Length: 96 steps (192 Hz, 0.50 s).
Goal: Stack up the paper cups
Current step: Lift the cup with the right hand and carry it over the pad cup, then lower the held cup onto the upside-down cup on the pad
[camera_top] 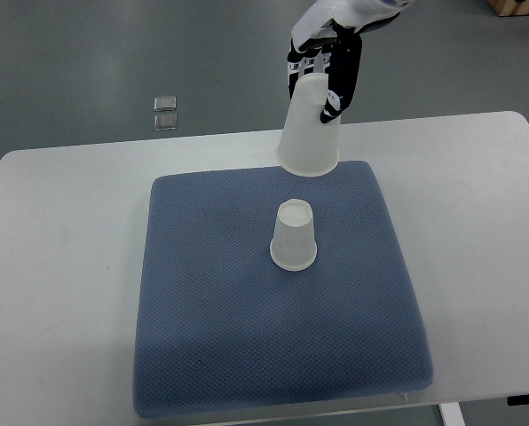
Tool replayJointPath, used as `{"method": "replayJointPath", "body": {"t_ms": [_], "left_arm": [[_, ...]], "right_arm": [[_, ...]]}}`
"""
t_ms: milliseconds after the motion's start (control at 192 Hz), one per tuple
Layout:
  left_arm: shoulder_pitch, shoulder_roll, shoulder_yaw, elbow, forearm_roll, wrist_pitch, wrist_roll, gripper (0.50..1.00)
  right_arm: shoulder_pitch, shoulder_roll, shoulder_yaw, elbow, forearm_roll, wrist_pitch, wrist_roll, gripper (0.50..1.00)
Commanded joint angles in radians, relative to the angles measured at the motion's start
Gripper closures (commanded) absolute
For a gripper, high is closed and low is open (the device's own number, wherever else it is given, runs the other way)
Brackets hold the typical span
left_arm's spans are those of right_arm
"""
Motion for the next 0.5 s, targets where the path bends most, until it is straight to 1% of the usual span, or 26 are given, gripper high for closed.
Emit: {"method": "replayJointPath", "body": {"t_ms": [0, 270, 494], "left_arm": [[0.000, 0.000, 0.000, 0.001, 0.000, 0.000, 0.000, 0.500], [0.000, 0.000, 0.000, 0.001, 0.000, 0.000, 0.000, 0.500], [0.002, 0.000, 0.000, 0.006, -0.002, 0.000, 0.000, 0.500]], "right_arm": [[-0.018, 0.042, 0.027, -0.007, 0.007, -0.010, -0.002, 0.859], [-0.099, 0.095, 0.038, -0.018, 0.016, -0.062, -0.002, 0.857], [-0.136, 0.098, 0.035, -0.018, 0.017, -0.085, -0.002, 0.857]]}}
